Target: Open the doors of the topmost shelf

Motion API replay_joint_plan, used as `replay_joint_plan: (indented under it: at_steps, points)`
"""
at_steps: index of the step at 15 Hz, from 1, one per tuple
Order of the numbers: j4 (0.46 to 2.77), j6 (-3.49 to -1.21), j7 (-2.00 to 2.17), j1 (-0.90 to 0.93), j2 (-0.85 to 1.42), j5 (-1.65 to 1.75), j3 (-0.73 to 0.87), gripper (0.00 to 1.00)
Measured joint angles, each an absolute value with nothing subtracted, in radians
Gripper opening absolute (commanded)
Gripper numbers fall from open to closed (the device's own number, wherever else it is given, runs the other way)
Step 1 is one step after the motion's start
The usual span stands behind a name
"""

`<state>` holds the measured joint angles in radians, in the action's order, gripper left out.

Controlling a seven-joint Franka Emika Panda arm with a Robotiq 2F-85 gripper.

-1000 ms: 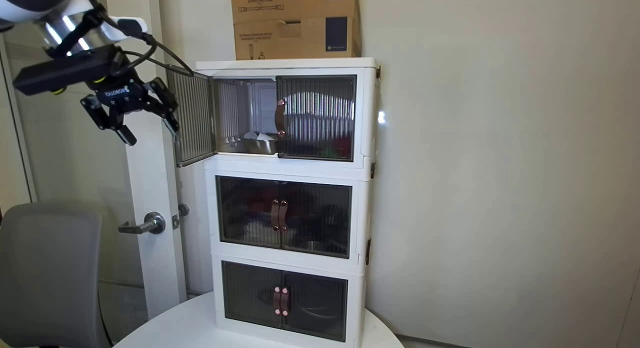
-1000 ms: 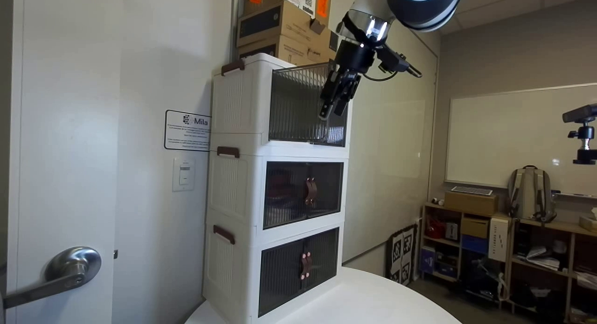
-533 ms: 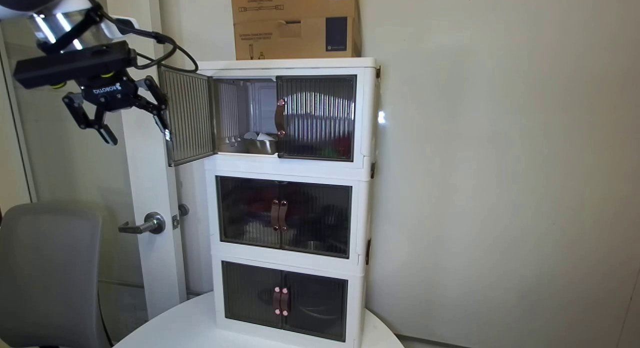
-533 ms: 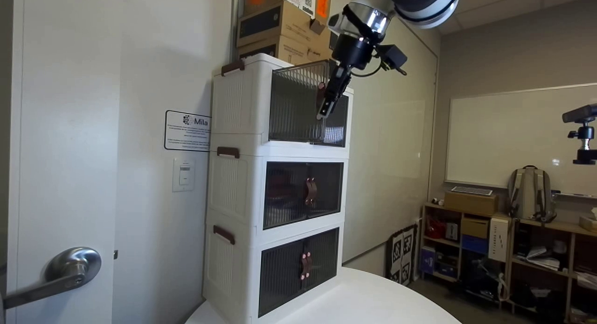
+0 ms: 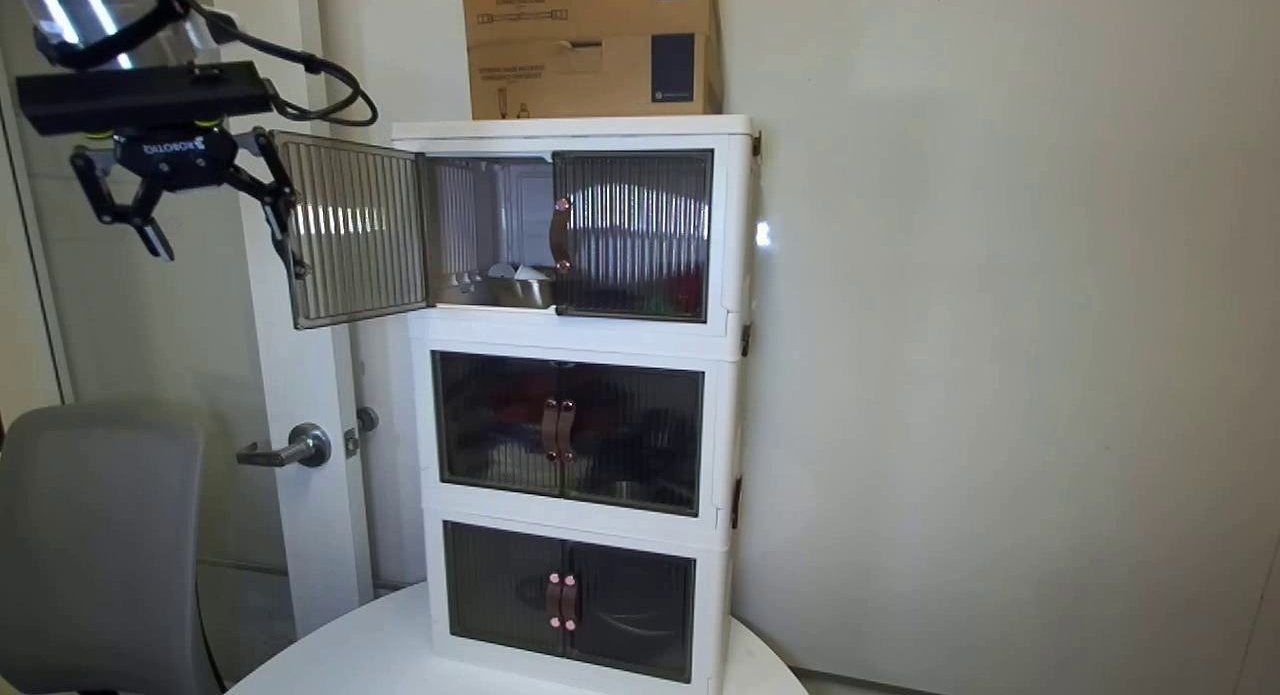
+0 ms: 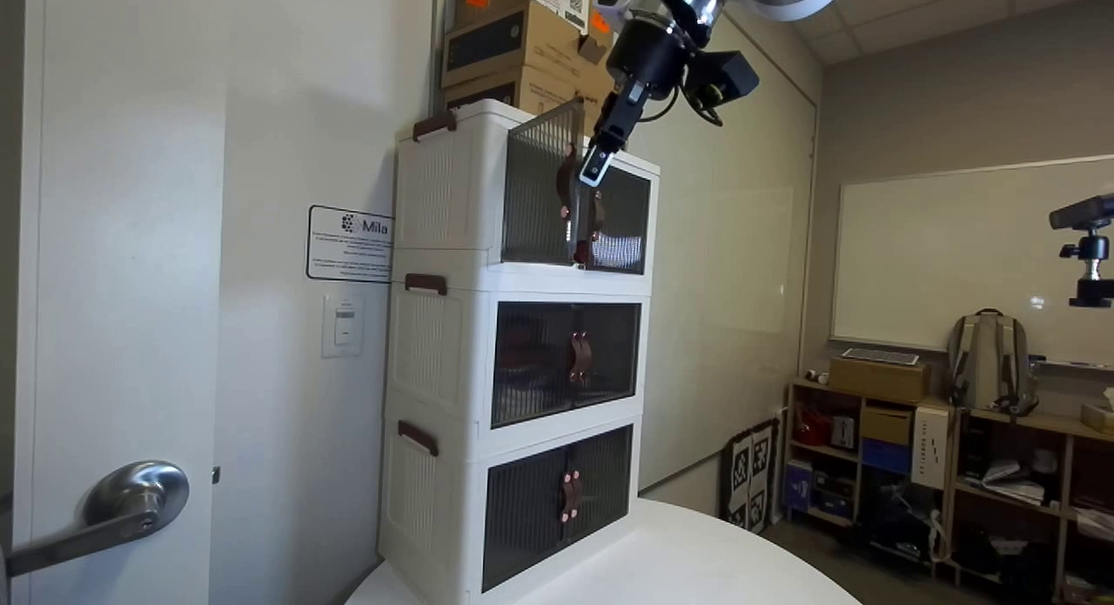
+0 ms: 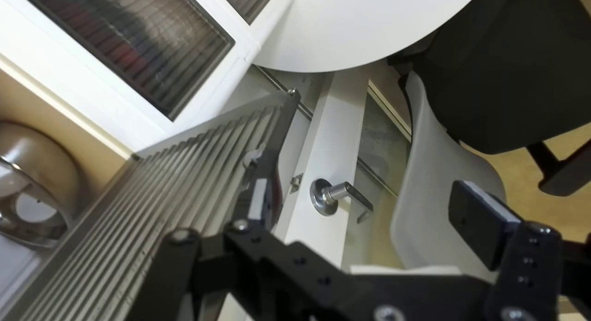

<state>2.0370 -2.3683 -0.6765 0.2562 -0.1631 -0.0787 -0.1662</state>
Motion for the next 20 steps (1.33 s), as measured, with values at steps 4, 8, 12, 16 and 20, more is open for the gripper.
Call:
replay_joint_plan:
  at_steps: [4,8,12,16,20]
  points:
    - [1.992,-2.322,-0.786,0.280,-0.163,-0.168,-0.166,1.00]
    - [1.966,-2.104,-0.802,0.264,-0.169,-0.195,-0.148,1.00]
    - [1.966,-1.845,-0.750,0.199,-0.203,-0.139,-0.110,1.00]
    - [1.966,-1.751,-0.649,0.119,-0.257,-0.070,-0.053,1.00]
    - [1.962,-1.800,-0.567,0.043,-0.273,-0.038,0.020,1.00]
